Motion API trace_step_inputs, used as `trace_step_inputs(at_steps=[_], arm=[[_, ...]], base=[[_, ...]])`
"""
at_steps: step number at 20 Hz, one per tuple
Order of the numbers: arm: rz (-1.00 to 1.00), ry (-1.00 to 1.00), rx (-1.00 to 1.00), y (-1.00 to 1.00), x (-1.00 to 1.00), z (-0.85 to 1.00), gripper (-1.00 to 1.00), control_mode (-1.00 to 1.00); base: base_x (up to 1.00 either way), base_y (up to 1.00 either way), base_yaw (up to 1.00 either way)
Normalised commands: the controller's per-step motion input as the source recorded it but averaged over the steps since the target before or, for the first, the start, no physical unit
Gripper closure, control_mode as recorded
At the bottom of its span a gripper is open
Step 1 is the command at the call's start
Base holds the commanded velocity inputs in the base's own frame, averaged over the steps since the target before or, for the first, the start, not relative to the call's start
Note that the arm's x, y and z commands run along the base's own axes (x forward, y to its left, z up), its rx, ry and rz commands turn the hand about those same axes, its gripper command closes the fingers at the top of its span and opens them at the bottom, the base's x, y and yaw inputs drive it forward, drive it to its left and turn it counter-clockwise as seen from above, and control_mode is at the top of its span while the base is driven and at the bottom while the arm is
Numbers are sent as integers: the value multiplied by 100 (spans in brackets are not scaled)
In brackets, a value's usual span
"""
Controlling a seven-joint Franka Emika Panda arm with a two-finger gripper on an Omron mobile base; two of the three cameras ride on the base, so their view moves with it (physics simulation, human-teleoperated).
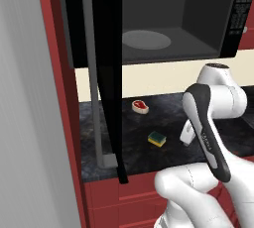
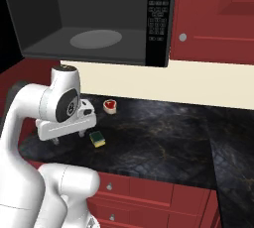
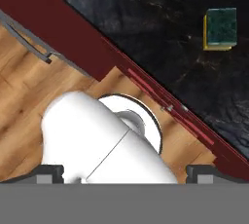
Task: Place the sponge inside the microwave to prepare for sanitizing.
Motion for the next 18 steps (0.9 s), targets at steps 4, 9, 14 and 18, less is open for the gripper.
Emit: trace_step_inputs(at_steps=[4,9,14,18], arm=[[-41,3,-2,-26,57,-37,-100,-100],[-26,-11,-7,0,48,-42,-100,-100],[5,-6,0,-4,44,-10,-100,-100],[11,-10,-1,0,47,-21,-100,-100]], base=[[0,0,0],[0,0,0],[0,0,0],[0,0,0]])
